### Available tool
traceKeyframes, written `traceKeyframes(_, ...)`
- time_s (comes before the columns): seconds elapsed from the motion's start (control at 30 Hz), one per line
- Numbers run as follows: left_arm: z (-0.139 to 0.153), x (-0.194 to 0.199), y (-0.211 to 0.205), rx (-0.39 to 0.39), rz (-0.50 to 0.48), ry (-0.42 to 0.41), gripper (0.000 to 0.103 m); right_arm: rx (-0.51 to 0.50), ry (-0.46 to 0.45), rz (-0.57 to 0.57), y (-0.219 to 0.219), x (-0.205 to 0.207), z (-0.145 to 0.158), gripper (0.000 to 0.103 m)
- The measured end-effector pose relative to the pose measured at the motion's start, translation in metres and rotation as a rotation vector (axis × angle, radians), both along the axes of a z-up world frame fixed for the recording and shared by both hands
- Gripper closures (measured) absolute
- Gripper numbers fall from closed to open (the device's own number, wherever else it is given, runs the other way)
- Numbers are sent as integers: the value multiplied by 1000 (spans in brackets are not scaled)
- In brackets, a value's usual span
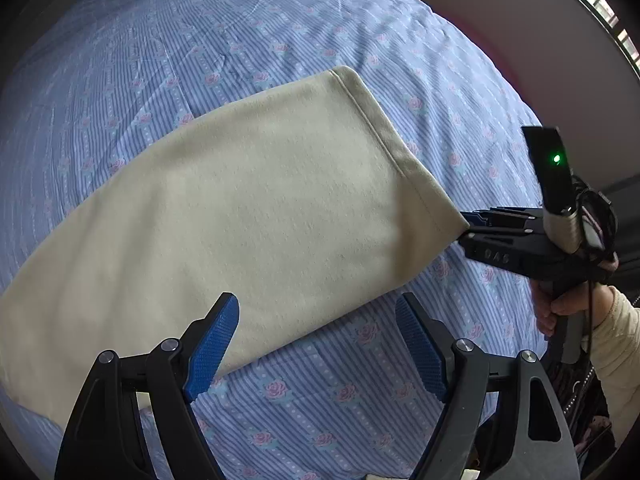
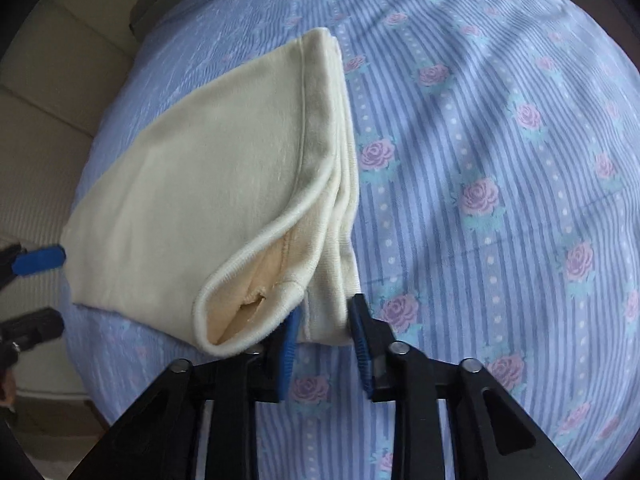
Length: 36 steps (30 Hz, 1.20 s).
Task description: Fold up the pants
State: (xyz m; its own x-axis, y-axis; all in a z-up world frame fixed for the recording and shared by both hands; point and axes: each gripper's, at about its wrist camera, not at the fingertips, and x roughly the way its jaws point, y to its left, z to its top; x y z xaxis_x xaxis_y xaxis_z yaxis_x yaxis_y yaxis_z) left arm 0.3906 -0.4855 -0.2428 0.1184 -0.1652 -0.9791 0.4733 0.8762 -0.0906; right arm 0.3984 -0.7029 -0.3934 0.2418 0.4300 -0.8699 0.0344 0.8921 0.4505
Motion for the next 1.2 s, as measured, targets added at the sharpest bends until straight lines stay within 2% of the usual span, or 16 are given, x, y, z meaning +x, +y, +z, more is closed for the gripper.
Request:
traceKeyframes(0.07,1,-1,0,-2,1,1,23,35,6,-10,-5,-2,8,94)
traceKeyframes(0.23,2,-2,1,-13,15,9,23,36,-28,-29,-21,-16,51,97)
traceKeyframes(0.4,5,-3,-2,-18,13,2,23,-112,60,-156,-50,-25,48,96)
traceKeyframes(0.43,6,-3,-3,-19,10,-2,23,-134,75,-187,-56,-29,47,94)
traceKeyframes(0.5,9,-4,-4,-23,3,-11,23,-75,64,-234,-61,-40,47,71)
traceKeyframes(0.53,9,-5,-4,-22,0,-12,23,-40,51,-255,-61,-45,48,48)
traceKeyframes(0.57,9,-5,-5,-20,-2,-12,23,-10,31,-276,-59,-49,49,44)
traceKeyframes(0.67,9,-6,-3,-18,1,-9,23,76,0,-304,-43,-57,44,44)
traceKeyframes(0.73,9,-7,-1,-18,5,-5,23,99,23,-333,-30,-52,31,46)
traceKeyframes(0.8,11,-9,0,-16,7,-10,23,127,47,-384,-23,-47,19,53)
traceKeyframes(0.87,12,-10,3,-14,11,-17,23,151,82,-441,-20,-44,7,68)
traceKeyframes(0.9,12,-10,4,-13,14,-16,23,164,106,-470,-19,-43,-1,72)
traceKeyframes(0.93,12,-11,5,-14,19,-15,23,173,126,-492,-20,-43,-6,82)
traceKeyframes(1.0,12,-11,8,-14,28,-13,23,177,132,-515,-30,-49,-10,91)
traceKeyframes(1.1,12,-12,10,-19,35,-14,23,77,78,-512,-37,-58,8,94)
traceKeyframes(1.2,10,-11,12,-14,46,-5,23,47,108,-527,-35,-55,2,93)
